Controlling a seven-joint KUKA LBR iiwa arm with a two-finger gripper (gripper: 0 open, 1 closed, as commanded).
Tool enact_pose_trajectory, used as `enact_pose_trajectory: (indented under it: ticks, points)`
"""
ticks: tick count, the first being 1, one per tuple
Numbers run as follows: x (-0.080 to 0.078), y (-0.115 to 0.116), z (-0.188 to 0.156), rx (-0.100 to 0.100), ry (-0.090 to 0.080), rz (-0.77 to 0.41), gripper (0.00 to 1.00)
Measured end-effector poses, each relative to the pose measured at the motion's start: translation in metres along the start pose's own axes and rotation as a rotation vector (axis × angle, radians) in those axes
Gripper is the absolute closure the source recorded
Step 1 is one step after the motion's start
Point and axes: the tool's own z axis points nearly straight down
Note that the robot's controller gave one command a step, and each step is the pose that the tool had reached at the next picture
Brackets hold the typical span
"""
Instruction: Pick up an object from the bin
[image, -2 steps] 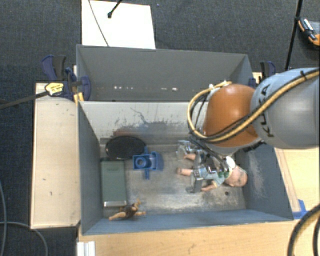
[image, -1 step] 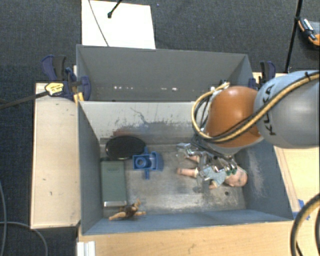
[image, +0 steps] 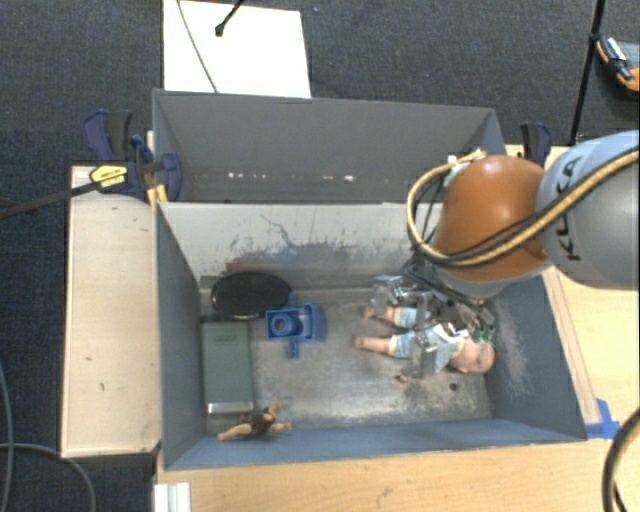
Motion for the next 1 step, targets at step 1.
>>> enact_pose_trajectory:
  ticks: [1]
  points:
    - [0.0055,-0.0322,-0.0232,0.005,-0.010,-0.069,0.00]
